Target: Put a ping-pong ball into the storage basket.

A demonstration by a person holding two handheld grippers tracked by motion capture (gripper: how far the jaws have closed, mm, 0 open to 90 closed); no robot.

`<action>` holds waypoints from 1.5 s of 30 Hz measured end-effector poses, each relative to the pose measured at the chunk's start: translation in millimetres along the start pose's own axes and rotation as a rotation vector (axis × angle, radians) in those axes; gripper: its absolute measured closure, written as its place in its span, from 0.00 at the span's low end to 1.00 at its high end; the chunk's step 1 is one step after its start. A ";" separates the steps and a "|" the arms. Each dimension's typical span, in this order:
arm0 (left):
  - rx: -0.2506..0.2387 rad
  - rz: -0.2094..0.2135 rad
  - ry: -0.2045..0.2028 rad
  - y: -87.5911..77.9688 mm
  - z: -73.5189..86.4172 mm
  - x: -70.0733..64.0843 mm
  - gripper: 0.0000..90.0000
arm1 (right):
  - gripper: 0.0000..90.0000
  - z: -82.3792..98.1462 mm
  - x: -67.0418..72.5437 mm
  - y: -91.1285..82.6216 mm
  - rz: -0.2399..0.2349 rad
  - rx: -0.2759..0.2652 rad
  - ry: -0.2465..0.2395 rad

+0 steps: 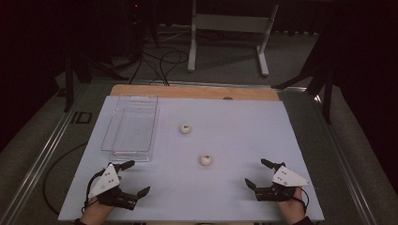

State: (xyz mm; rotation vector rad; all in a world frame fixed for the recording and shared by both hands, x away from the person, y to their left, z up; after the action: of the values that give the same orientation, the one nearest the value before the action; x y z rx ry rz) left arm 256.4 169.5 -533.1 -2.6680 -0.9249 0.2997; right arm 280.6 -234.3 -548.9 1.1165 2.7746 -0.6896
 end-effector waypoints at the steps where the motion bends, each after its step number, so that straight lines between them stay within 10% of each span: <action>1: -0.001 -0.001 0.002 -0.3 -0.8 -0.3 0.01 | 0.10 -0.3 -0.3 -0.2 0.000 -0.003 -0.003; 27: -0.006 0.038 0.025 -12.1 -58.9 -2.3 0.00 | 0.10 -1.9 -0.3 0.3 -0.008 -0.009 0.012; 45: 0.046 0.109 0.069 12.7 -92.6 -12.8 0.00 | 0.10 -3.7 1.3 1.0 -0.016 -0.019 0.008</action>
State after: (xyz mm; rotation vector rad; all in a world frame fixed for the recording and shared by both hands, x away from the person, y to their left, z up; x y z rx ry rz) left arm 280.7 132.3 -449.9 -2.6730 -0.7442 0.2490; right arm 280.7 -231.2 -546.3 1.0967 2.7936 -0.6609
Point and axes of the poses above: each handheld gripper's, and its own axes: y roughly forward along the jaws, z roughly out of its underside, x roughly to its left, the point moved 8 cm from there along y, roughly forward along the jaws, and after that the axes turned 7 degrees about -y, right-handed, at the moved point
